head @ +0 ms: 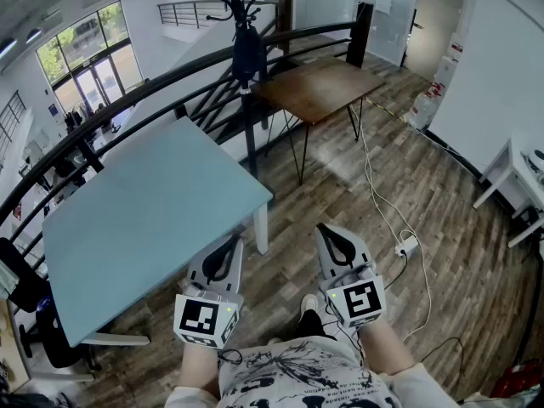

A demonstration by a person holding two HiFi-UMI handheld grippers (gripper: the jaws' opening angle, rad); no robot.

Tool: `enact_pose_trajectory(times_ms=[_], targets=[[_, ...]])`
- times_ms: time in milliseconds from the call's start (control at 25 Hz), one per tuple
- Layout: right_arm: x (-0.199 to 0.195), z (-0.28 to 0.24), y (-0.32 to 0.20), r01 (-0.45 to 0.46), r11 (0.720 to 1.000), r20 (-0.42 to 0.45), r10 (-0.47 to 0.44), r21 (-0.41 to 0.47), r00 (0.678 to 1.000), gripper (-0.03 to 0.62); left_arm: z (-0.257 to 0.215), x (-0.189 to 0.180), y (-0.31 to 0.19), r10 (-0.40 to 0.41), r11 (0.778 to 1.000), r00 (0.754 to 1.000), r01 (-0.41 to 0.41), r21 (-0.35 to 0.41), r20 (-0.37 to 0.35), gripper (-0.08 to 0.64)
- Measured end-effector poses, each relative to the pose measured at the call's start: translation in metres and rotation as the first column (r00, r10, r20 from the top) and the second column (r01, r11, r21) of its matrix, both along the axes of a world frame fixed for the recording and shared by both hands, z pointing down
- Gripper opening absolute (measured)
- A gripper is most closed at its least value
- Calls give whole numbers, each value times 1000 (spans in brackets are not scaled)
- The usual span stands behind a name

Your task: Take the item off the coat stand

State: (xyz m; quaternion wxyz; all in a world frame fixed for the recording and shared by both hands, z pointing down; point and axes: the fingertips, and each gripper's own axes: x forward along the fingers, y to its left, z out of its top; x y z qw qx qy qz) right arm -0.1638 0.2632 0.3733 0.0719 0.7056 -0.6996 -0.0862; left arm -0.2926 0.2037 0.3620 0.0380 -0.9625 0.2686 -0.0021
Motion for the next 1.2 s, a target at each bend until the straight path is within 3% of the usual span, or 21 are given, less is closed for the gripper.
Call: enact_pose_trajectory(times_ms=[480, 680, 920, 1200], targets=[[-6, 2, -6, -6, 1000, -17, 6, 8, 1000, -8, 7, -10, -8, -1, 1000, 1000, 1, -12, -5, 5], [9, 8, -19, -27, 1000, 51, 27, -8, 998, -6, 11, -8, -21, -11, 999, 1000, 11, -46, -2, 5], [49, 12, -62, -4, 1000, 73, 4, -4, 997, -6, 20, 17, -57, -52, 997, 999, 52, -51, 8, 5], [133, 12, -147, 54, 998, 70, -55, 20, 996, -6, 26, 87, -129, -139, 989, 990, 141, -49, 28, 5]])
